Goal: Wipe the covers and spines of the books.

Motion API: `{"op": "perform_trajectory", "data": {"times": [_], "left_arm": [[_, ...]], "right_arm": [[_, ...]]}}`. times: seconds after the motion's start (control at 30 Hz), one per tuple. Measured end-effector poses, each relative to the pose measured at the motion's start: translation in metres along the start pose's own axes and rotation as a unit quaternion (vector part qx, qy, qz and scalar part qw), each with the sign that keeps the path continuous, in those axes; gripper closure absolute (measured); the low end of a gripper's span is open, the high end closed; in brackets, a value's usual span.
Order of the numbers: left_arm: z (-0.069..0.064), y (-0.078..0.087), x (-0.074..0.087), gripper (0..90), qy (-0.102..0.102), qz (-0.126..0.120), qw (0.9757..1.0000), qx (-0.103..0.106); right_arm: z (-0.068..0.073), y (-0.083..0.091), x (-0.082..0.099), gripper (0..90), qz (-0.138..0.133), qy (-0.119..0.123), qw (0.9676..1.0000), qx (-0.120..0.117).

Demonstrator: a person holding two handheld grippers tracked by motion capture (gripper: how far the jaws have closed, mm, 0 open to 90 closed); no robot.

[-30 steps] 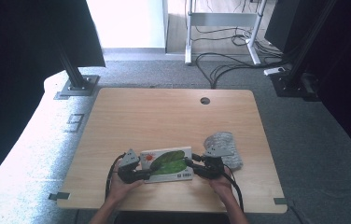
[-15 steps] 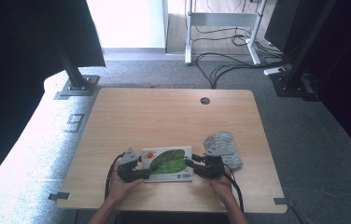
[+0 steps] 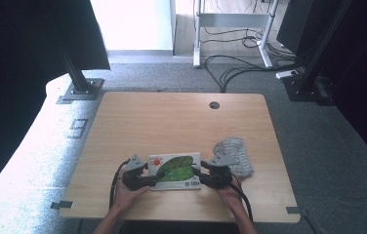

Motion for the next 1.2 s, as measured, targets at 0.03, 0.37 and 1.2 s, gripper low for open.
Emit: {"op": "perform_trajectory", "data": {"times": [0.03,0.37,1.2], "left_arm": [[0.0,-0.0001,-0.0001,35.8,-0.001,0.0,1.0,-0.002],[0.0025,-0.0023,0.0016,32.6,-0.009,0.005,0.9996,-0.026],[0.0044,0.0026,0.0003,40.1,0.001,0.0,0.9996,-0.028]], "right_arm": [[-0.0004,0.0,0.0002,54.5,0.0,-0.001,1.0,-0.001],[-0.0021,-0.0004,0.003,54.6,0.004,-0.028,0.9996,-0.003],[0.0029,0.001,0.0006,50.2,0.046,-0.001,0.9981,0.041]]}}
Point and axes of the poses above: each handheld gripper's, and its own axes: y roughly backward along the jaws, x roughly out of its underside, z roughly to its left, the point moved 9 cm from there along -y, roughly forward along the jaws, and after that the axes turned 5 degrees about y, right-handed, at the moved point
